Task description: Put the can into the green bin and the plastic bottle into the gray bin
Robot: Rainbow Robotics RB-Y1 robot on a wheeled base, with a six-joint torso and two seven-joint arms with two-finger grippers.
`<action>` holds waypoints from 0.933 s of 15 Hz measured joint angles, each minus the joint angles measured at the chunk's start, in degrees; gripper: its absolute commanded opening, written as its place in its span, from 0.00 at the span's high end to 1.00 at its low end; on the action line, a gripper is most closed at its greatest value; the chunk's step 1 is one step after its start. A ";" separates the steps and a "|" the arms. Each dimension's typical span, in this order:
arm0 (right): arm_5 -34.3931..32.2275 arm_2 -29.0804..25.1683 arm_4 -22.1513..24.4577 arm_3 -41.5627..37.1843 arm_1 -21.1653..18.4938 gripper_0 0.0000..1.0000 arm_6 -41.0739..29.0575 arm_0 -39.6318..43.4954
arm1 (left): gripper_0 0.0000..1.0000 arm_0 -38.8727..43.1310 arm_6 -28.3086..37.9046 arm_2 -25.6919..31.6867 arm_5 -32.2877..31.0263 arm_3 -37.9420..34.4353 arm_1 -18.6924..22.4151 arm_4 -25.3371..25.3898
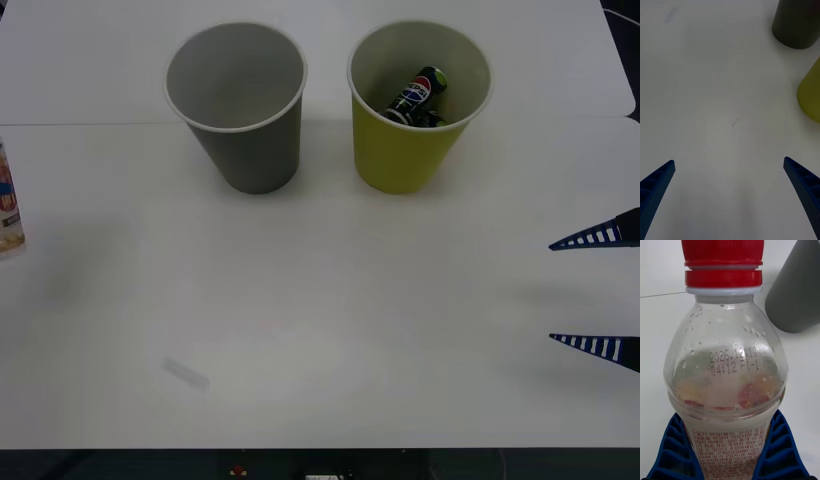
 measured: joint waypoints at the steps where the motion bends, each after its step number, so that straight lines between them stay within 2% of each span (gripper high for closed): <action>1: 0.00 0.00 0.00 0.00 0.00 0.00 0.00 0.00 | 1.00 -1.43 0.21 0.17 -1.64 -0.05 0.22 0.60; 3: 0.00 0.00 0.00 0.00 0.00 0.00 0.00 0.00 | 1.00 -4.60 2.53 -0.81 -2.51 -0.07 1.67 1.39; 5: 0.00 0.00 0.00 0.00 0.00 0.00 -0.01 0.00 | 1.00 -8.83 4.61 -4.64 -2.54 0.90 2.89 2.35; 10: 0.00 0.00 0.00 0.00 0.00 0.00 0.00 0.00 | 1.00 -27.05 4.65 -16.88 -2.53 14.22 3.49 4.60; 14: 0.00 0.00 0.00 0.00 0.00 0.00 0.00 0.00 | 1.00 -37.92 4.61 -25.41 -2.53 18.69 3.48 3.62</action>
